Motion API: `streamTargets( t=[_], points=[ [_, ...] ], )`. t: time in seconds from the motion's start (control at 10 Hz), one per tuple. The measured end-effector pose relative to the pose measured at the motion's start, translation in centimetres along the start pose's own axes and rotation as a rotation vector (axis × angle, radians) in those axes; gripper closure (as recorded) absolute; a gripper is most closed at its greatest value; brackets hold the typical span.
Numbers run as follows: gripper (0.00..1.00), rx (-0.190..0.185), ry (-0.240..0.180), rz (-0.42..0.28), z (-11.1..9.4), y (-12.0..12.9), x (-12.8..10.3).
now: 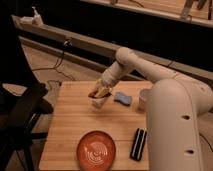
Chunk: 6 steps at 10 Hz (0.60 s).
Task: Place the pepper on the white sponge
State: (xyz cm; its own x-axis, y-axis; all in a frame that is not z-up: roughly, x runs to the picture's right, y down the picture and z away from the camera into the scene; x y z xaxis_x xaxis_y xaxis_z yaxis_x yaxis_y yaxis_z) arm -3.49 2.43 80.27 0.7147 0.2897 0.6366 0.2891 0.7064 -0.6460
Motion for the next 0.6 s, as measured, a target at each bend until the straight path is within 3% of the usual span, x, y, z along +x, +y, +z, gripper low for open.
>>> streamTargets(
  t=[0.1, 0.4, 0.6],
  points=[
    [0.87, 0.0, 0.009, -0.006, 0.5, 0.1, -0.1],
    [0.87, 0.082, 0.093, 0.007, 0.1, -0.2, 0.8],
    [0.87, 0.117, 0.148, 0.031, -0.3, -2.1, 2.7]
  ],
)
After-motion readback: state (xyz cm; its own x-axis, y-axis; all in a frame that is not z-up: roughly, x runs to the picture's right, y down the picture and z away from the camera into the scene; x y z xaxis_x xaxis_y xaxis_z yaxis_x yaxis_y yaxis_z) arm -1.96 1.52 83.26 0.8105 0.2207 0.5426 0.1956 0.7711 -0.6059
